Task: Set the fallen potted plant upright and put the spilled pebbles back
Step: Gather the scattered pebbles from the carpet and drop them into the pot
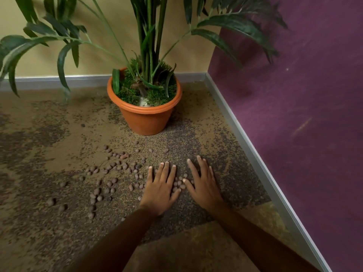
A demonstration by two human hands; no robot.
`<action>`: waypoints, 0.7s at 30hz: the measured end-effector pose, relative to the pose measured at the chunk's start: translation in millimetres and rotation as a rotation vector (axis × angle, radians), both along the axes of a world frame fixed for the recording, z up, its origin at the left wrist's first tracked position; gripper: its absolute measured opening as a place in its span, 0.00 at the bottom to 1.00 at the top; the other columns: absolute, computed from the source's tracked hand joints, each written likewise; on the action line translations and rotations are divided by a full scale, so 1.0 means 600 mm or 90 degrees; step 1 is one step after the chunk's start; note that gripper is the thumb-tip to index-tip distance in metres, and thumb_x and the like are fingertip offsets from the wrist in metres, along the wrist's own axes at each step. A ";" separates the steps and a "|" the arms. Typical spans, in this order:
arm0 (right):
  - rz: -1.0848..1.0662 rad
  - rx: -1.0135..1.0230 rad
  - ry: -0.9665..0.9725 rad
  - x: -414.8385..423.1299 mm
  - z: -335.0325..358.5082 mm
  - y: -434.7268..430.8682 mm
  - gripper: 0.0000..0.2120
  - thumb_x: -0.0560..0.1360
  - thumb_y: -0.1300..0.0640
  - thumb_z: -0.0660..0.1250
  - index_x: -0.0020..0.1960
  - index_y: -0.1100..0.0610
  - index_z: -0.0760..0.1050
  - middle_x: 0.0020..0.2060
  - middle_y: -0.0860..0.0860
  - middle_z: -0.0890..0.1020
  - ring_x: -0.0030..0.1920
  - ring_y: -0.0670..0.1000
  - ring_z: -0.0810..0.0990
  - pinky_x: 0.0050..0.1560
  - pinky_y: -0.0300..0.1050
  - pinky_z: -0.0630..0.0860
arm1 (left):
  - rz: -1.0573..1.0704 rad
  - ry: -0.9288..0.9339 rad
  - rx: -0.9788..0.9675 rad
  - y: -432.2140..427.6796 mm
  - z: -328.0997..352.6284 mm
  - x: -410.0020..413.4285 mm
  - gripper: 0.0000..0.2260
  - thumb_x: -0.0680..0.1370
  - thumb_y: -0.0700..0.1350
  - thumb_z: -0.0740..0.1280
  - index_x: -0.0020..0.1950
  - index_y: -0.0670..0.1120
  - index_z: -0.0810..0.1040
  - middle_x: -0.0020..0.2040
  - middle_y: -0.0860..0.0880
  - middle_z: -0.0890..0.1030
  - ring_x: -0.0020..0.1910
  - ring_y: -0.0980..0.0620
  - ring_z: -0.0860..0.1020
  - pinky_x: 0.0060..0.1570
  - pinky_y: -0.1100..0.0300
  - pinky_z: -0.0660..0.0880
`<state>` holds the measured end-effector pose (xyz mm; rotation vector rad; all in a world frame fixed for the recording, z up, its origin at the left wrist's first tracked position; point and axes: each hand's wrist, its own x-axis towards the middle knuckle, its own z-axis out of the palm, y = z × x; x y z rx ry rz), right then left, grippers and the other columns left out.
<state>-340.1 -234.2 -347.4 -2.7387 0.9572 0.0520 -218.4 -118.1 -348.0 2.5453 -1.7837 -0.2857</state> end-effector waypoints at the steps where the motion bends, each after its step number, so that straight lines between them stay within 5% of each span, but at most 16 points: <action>1: 0.016 -0.002 0.006 0.010 0.002 -0.008 0.29 0.80 0.45 0.53 0.77 0.49 0.48 0.78 0.56 0.48 0.78 0.58 0.46 0.76 0.55 0.49 | -0.020 0.003 0.016 0.000 -0.001 0.004 0.30 0.80 0.58 0.48 0.77 0.45 0.42 0.79 0.43 0.47 0.78 0.44 0.46 0.74 0.43 0.42; 4: 0.089 -0.001 0.028 0.035 0.006 -0.025 0.25 0.82 0.52 0.53 0.77 0.52 0.51 0.78 0.55 0.50 0.78 0.56 0.45 0.77 0.54 0.49 | -0.106 0.012 -0.005 -0.001 0.008 0.006 0.27 0.81 0.54 0.49 0.77 0.45 0.48 0.78 0.43 0.54 0.77 0.46 0.54 0.75 0.45 0.47; 6: 0.139 0.004 0.020 0.040 0.005 -0.027 0.23 0.82 0.57 0.54 0.76 0.56 0.56 0.77 0.55 0.55 0.78 0.55 0.49 0.77 0.51 0.51 | -0.147 -0.007 -0.056 0.001 0.019 0.004 0.25 0.79 0.51 0.58 0.74 0.43 0.62 0.73 0.43 0.67 0.71 0.45 0.67 0.71 0.44 0.60; 8: 0.151 0.014 -0.020 0.033 0.009 -0.023 0.21 0.80 0.62 0.57 0.73 0.60 0.63 0.73 0.58 0.64 0.75 0.56 0.59 0.74 0.50 0.60 | -0.165 -0.040 -0.125 0.001 0.023 0.003 0.23 0.72 0.51 0.70 0.65 0.45 0.76 0.62 0.47 0.80 0.59 0.48 0.80 0.59 0.48 0.75; 10: 0.175 -0.021 -0.088 0.021 0.009 -0.020 0.18 0.74 0.66 0.66 0.64 0.62 0.74 0.63 0.61 0.76 0.66 0.59 0.74 0.63 0.49 0.75 | -0.196 -0.052 -0.181 -0.002 0.022 0.005 0.21 0.67 0.50 0.76 0.58 0.47 0.81 0.54 0.50 0.84 0.49 0.51 0.83 0.51 0.55 0.80; 12: 0.191 -0.102 -0.129 0.004 0.008 -0.022 0.13 0.68 0.65 0.74 0.52 0.61 0.81 0.50 0.57 0.83 0.52 0.56 0.83 0.48 0.44 0.82 | -0.223 -0.065 -0.206 -0.004 0.020 0.008 0.18 0.65 0.49 0.77 0.54 0.49 0.83 0.50 0.51 0.85 0.45 0.51 0.83 0.46 0.59 0.81; 15: 0.182 -0.182 -0.103 -0.022 0.007 -0.034 0.09 0.67 0.59 0.76 0.45 0.56 0.81 0.42 0.52 0.84 0.42 0.53 0.84 0.39 0.41 0.81 | -0.229 -0.068 -0.168 -0.005 0.020 0.008 0.15 0.65 0.49 0.76 0.51 0.52 0.82 0.48 0.51 0.84 0.41 0.52 0.82 0.39 0.61 0.79; 21: 0.128 -0.220 -0.040 -0.068 0.003 -0.062 0.09 0.68 0.56 0.76 0.44 0.58 0.79 0.36 0.54 0.80 0.34 0.55 0.81 0.27 0.42 0.77 | -0.186 -0.031 -0.059 -0.014 0.020 -0.004 0.16 0.81 0.47 0.56 0.68 0.50 0.67 0.66 0.45 0.70 0.60 0.44 0.73 0.50 0.51 0.75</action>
